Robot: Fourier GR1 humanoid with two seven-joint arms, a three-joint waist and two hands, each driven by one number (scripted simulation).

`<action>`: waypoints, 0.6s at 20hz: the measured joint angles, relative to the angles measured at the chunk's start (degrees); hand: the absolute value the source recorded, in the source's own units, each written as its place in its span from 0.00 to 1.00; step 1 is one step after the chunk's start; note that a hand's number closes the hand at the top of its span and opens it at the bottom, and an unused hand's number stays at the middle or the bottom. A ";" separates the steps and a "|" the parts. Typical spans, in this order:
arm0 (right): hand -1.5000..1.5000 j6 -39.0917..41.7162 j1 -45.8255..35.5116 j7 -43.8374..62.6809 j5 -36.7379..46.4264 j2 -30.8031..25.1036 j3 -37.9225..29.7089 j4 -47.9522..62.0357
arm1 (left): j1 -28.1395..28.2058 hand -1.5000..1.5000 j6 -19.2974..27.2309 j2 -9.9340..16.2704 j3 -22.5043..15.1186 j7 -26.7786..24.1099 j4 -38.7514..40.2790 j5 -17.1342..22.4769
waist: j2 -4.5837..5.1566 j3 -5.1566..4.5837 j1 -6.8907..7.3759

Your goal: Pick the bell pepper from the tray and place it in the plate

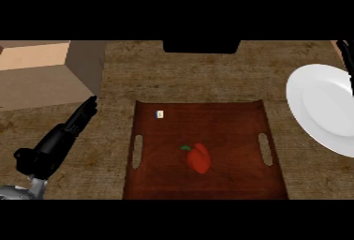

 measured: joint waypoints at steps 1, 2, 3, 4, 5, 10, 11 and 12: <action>1.00 1.67 -0.81 -0.23 -0.22 0.38 1.12 0.67 | -0.25 0.50 0.14 -0.49 0.28 -0.13 0.91 0.05 | -0.23 0.30 0.12; 1.00 4.08 -1.87 -0.45 -0.75 1.00 2.88 0.99 | -0.69 0.50 0.45 -0.88 0.52 -0.07 1.53 0.03 | -0.25 0.53 0.69; 1.00 6.92 -2.57 -0.53 -1.46 1.91 5.25 0.65 | -1.03 0.50 1.01 -1.29 0.77 0.48 1.58 0.21 | -0.30 0.74 1.54; 1.00 9.98 -3.50 -0.65 -2.34 2.98 7.77 0.12 | -1.46 0.50 1.51 -1.65 1.15 0.86 1.98 0.41 | -0.16 0.89 2.60; 1.00 13.17 -4.38 -0.76 -3.25 4.20 10.50 -0.47 | -1.87 0.50 2.04 -2.01 1.50 1.05 2.35 0.50 | 0.07 0.99 3.92; 0.00 21.16 -9.16 -9.00 3.26 5.17 18.85 -0.56 | -3.06 0.50 5.11 -4.52 2.77 3.39 5.06 1.37 | -0.02 1.09 5.75; 0.00 22.66 -8.87 -11.28 2.53 6.90 19.75 1.46 | -3.63 0.50 5.87 -5.19 3.11 3.99 5.78 1.56 | 0.19 1.21 5.43; 0.00 24.72 -8.66 -13.61 1.99 8.02 20.57 3.83 | -3.94 0.50 6.39 -5.44 3.57 4.75 6.05 1.88 | 0.24 1.30 5.24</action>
